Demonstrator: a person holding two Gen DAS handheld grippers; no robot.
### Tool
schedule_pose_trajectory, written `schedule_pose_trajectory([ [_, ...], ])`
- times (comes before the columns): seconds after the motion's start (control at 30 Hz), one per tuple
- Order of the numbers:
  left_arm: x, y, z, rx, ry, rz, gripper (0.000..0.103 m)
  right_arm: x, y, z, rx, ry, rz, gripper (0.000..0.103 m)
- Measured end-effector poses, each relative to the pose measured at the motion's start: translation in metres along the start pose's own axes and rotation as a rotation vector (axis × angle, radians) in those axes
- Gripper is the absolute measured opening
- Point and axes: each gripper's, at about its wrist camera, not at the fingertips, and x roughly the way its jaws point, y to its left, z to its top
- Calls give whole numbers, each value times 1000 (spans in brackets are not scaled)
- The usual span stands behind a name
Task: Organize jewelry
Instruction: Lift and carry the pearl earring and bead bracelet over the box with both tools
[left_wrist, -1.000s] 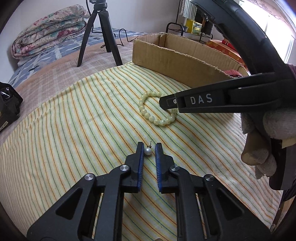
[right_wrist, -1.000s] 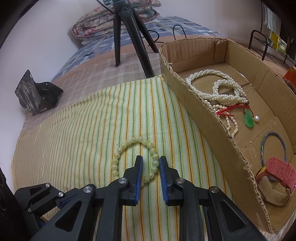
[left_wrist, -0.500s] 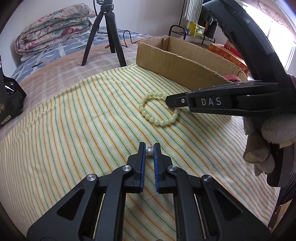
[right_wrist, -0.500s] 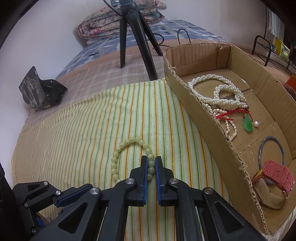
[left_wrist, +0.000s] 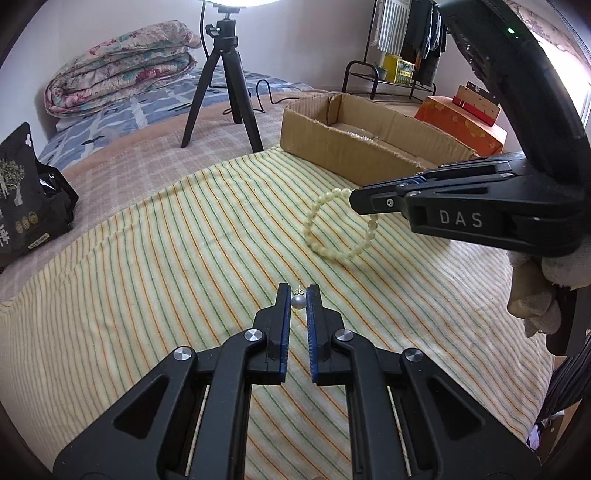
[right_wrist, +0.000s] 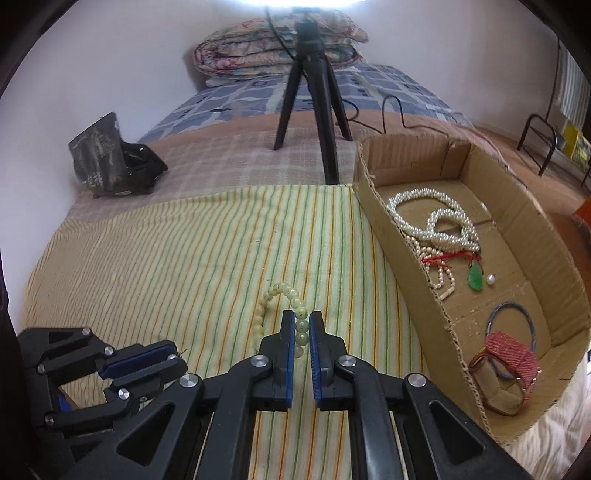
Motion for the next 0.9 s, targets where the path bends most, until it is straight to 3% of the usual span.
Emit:
schedule_pose_trajectory([
  [0.9, -90, -58, 37, 55, -141, 44, 6, -121, -7, -13, -104, -147, 2, 5],
])
